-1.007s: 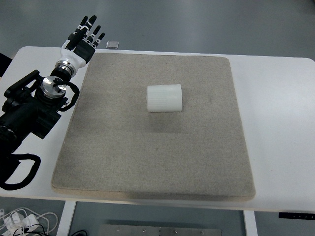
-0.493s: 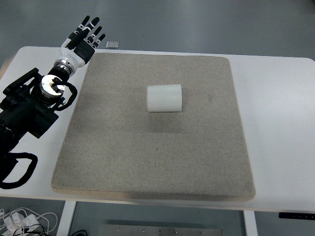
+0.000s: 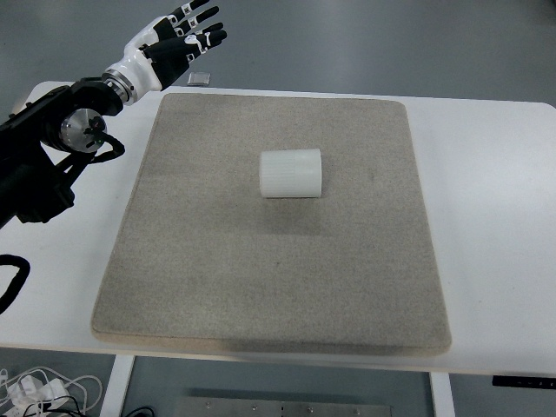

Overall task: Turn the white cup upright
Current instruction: 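Swing the left hand over the mat toward the lying white cup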

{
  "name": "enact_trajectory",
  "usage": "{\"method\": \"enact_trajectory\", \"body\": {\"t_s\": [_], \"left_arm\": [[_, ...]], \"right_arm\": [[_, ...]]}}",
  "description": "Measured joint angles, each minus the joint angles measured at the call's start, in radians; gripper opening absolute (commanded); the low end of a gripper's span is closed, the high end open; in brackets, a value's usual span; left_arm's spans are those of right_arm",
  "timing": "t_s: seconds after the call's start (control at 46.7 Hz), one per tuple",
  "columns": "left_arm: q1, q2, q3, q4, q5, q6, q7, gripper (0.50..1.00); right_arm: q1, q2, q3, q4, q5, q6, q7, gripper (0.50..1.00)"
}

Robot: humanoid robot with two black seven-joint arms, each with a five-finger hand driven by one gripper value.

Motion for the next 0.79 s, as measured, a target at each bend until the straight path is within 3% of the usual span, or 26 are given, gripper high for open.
{"method": "enact_trajectory", "body": {"t_s": [0.493, 0.793], "left_arm": [[-0.085, 0.199, 0.264, -0.395, 0.422, 0.003, 0.073, 0.992], [-0.123, 0.233, 0.344, -0.567, 0.718, -0.024, 0.247, 0.990]], "right_arm": [[0.000, 0.000, 0.000, 0.000, 0.000, 0.000, 0.000, 0.952], [0.000, 0.000, 0.000, 0.000, 0.000, 0.000, 0.000, 0.952]]}}
